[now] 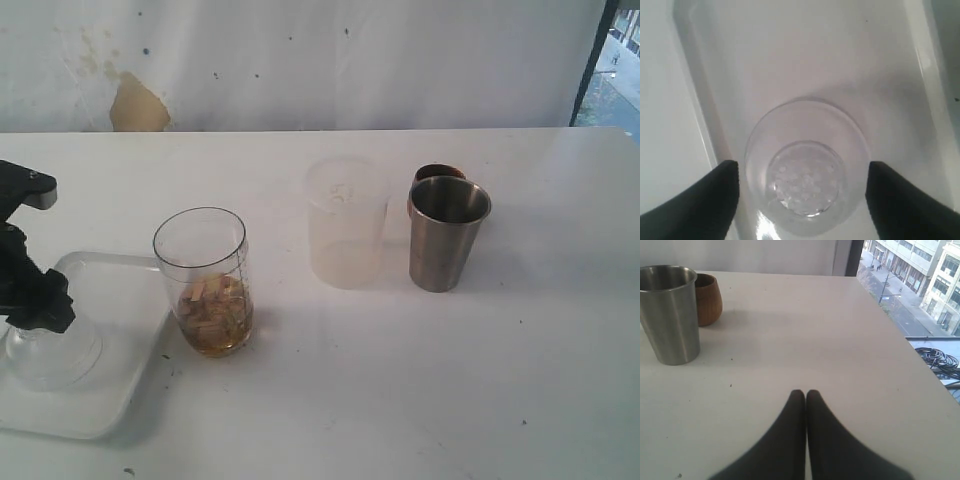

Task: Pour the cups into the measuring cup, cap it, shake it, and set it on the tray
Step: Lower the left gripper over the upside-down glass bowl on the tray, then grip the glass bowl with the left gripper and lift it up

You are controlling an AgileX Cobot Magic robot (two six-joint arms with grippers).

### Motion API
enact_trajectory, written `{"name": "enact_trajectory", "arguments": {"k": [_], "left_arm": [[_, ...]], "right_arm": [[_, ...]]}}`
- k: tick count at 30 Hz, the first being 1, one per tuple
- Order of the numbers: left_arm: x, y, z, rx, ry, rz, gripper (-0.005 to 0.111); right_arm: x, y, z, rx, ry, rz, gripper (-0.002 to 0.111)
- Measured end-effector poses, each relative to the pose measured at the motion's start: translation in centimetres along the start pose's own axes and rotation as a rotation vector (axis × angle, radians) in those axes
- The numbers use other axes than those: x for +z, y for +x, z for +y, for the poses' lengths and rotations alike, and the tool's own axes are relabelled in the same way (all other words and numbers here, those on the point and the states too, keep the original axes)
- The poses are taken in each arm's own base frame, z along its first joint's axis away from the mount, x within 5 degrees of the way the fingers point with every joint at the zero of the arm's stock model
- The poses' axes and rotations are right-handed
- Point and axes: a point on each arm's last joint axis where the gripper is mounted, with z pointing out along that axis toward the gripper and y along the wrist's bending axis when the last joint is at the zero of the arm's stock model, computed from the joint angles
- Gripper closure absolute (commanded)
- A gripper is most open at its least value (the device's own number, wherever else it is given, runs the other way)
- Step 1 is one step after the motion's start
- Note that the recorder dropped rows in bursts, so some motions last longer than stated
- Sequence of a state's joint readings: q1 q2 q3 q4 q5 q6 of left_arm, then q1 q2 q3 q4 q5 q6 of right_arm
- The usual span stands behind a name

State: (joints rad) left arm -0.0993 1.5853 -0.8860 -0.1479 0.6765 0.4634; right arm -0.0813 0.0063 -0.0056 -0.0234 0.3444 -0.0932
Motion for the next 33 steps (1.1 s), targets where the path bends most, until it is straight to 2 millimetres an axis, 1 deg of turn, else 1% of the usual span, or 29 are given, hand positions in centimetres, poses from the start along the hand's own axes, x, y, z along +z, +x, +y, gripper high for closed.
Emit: {"name": "enact_trajectory", "arguments": {"k": [3, 6, 8, 9, 10, 12, 14, 16, 21, 24, 29, 33], "left_arm": [[0.4, 0.1, 0.0, -0.01, 0.006, 0.015, 0.04], [1.4, 0.2, 0.0, -0.016, 0.02, 0.053, 0.04], [1.5, 0.2, 0.1, -0.016, 0.019, 0.052, 0.044], [1.5, 0.2, 0.1, -0.016, 0.019, 0.051, 0.048], [1.5, 0.2, 0.1, -0.016, 0.018, 0.05, 0.056], [1.4, 0.2, 0.1, -0.016, 0.017, 0.048, 0.072], [1.2, 0.0, 0.1, -0.017, 0.011, 0.032, 0.092], [1.2, 0.0, 0.1, -0.019, 0.01, 0.031, 0.106], [0.9, -0.2, 0.1, -0.005, 0.018, 0.043, 0.107], [0.0, -0.9, 0.3, 0.001, 0.021, 0.037, 0.107], [-3.2, -2.5, 0.4, 0.0, 0.011, -0.017, 0.107], [-6.2, -3.9, 0.5, -0.008, 0.014, -0.04, 0.107]], "right_arm": [[0.0, 0.0, 0.0, 0.0, 0.0, 0.0, 0.108], [0.0, 0.0, 0.0, 0.0, 0.0, 0.0, 0.108], [0.0, 0.0, 0.0, 0.0, 0.0, 0.0, 0.108], [0.0, 0.0, 0.0, 0.0, 0.0, 0.0, 0.108], [0.0, 0.0, 0.0, 0.0, 0.0, 0.0, 0.108], [0.0, 0.0, 0.0, 0.0, 0.0, 0.0, 0.108], [0.0, 0.0, 0.0, 0.0, 0.0, 0.0, 0.108], [0.0, 0.0, 0.0, 0.0, 0.0, 0.0, 0.108], [0.0, 0.0, 0.0, 0.0, 0.0, 0.0, 0.108], [0.0, 0.0, 0.0, 0.0, 0.0, 0.0, 0.108], [0.0, 0.0, 0.0, 0.0, 0.0, 0.0, 0.108], [0.0, 0.0, 0.0, 0.0, 0.0, 0.0, 0.108]]}}
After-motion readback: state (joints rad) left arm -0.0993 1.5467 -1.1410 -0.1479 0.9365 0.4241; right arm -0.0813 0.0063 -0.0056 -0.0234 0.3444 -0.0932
